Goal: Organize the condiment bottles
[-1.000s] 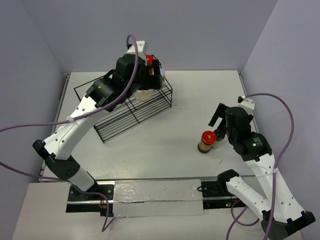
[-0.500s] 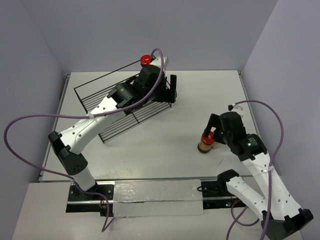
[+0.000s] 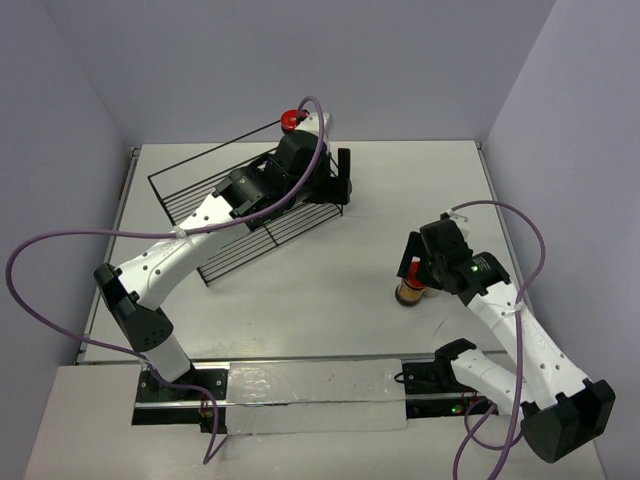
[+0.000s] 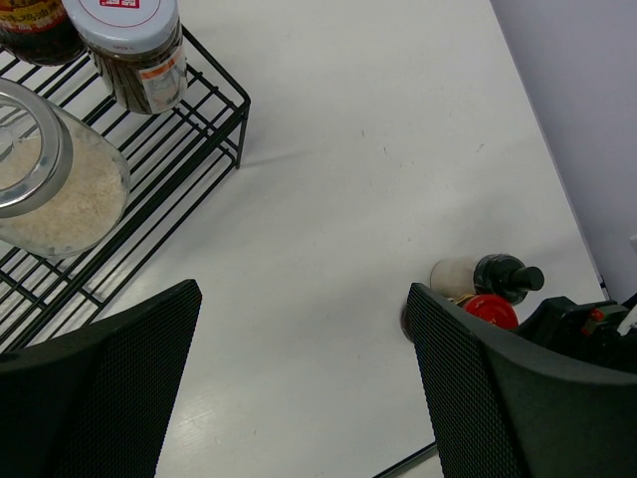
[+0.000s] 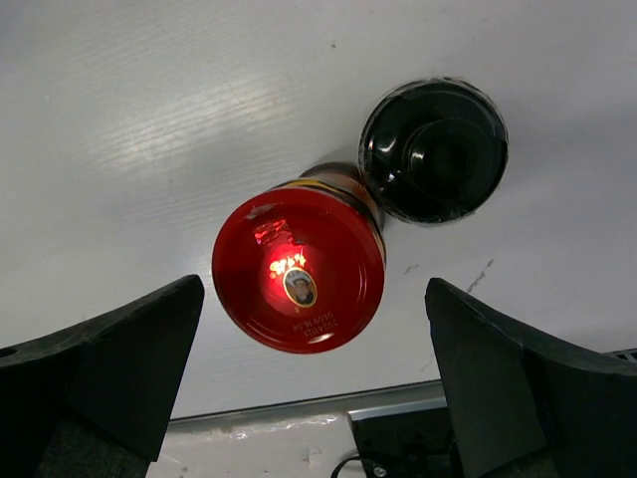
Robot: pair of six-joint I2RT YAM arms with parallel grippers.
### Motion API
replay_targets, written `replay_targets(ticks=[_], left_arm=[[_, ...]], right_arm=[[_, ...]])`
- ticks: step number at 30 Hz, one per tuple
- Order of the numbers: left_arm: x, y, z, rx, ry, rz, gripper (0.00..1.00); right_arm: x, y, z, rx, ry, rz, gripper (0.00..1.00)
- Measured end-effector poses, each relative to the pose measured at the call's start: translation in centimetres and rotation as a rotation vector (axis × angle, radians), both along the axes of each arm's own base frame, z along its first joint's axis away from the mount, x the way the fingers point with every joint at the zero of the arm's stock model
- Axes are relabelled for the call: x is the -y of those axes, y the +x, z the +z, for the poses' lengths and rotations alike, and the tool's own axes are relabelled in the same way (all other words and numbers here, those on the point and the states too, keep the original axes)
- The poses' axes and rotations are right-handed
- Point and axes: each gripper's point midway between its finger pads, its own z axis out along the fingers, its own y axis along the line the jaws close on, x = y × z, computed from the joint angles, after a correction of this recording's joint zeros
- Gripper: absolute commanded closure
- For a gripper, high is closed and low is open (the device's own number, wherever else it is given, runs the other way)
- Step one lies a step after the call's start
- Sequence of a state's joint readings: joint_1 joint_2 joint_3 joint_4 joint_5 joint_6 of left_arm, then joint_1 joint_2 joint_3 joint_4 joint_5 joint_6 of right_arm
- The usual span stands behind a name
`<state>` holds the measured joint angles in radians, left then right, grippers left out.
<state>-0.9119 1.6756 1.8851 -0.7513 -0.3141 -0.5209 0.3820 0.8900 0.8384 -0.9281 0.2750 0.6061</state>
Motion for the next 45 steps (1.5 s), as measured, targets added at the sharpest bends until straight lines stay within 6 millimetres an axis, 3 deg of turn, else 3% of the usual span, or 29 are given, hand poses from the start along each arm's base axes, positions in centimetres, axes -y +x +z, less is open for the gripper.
replay_targets(ticks=[13,16,18,22,29,35,40,45], left_arm=[[-0.1,0.0,-0.5,-0.005,0.010,0.003,0.07],[-0.2,0.0,-0.6,-0.007,0.013,0.003,0.07],[-0.2,-0.1,-0.7,-0.008,0.015,0.004,0.07],[-0.5,0.0,-0.7,-0.005,0.021,0.014,0.07],[-1.7,0.5,-0.9,0.012,0.058,0.068,0.07],[-3.3,0.8,-0.6,0.027,0.085,0.122,0.07],[-5.8,0.4,1.7,0.067,0.053,0.176,0.07],[-8.9,-0.3,4.8,0.118,-0.012,0.233,0.06]], right_arm=[[-0.7,0.5,-0.8,-0.016,-0.014,0.016,0.30],[-0.8,0.6,-0.8,-0.010,-0.019,0.020,0.40],[-0.9,0.6,-0.8,-0.008,-0.022,0.025,0.56],[-1.0,0.6,-0.7,-0.005,-0.025,0.035,0.74],[-3.4,0.1,-0.6,-0.015,-0.022,0.128,0.75],[-9.2,0.6,-0.5,-0.043,-0.025,0.288,0.74],[-13.0,1.4,-0.1,-0.039,-0.020,0.364,0.73],[-15.3,2.0,-0.2,-0.032,-0.017,0.402,0.69]])
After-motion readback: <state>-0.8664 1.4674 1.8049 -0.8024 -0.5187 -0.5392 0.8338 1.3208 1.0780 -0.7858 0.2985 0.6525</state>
